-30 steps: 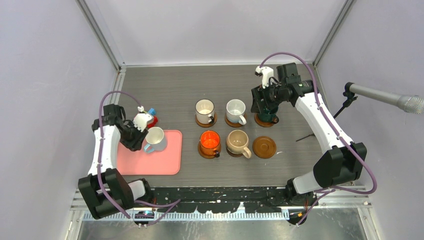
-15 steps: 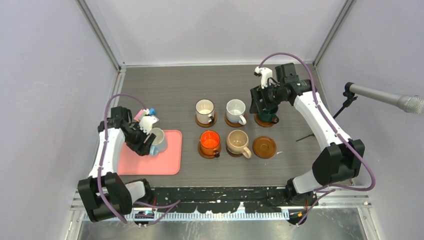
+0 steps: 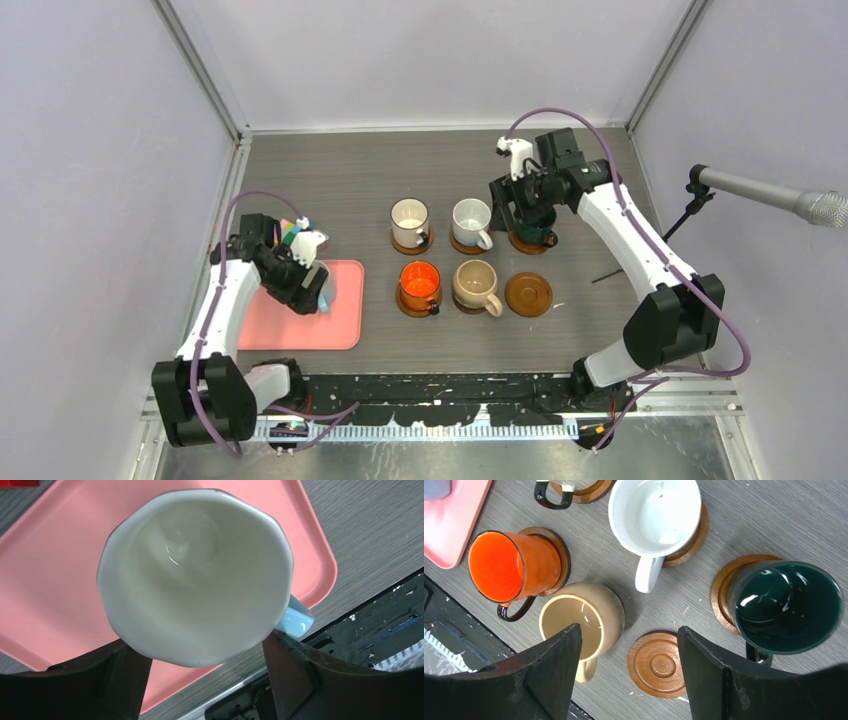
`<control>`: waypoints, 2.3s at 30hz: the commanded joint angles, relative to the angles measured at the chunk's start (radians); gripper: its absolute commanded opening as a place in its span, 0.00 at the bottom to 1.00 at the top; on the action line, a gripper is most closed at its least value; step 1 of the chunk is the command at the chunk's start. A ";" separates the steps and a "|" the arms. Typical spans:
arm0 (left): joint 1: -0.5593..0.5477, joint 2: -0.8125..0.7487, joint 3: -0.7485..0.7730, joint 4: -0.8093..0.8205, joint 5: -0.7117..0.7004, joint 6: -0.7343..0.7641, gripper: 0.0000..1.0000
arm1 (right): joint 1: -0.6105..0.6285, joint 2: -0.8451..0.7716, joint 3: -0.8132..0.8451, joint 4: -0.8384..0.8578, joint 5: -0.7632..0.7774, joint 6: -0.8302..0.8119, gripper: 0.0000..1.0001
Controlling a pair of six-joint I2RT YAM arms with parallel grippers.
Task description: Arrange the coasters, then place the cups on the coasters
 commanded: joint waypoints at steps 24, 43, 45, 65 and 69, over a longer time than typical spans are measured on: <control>0.343 -0.087 0.264 -0.007 0.142 -0.204 1.00 | 0.667 0.343 0.393 0.142 0.456 0.415 0.75; 0.376 -0.036 0.216 0.228 -0.120 -0.598 1.00 | 1.022 0.677 0.664 0.149 0.634 0.563 0.75; 0.377 -0.041 0.210 0.240 -0.118 -0.608 1.00 | 1.025 0.709 0.683 0.159 0.679 0.566 0.74; 0.430 -0.095 0.187 0.277 -0.106 -0.623 1.00 | 1.013 0.905 0.847 0.139 0.757 0.616 0.54; 0.434 -0.098 0.182 0.280 -0.102 -0.623 1.00 | 0.996 0.908 0.848 0.139 0.730 0.613 0.45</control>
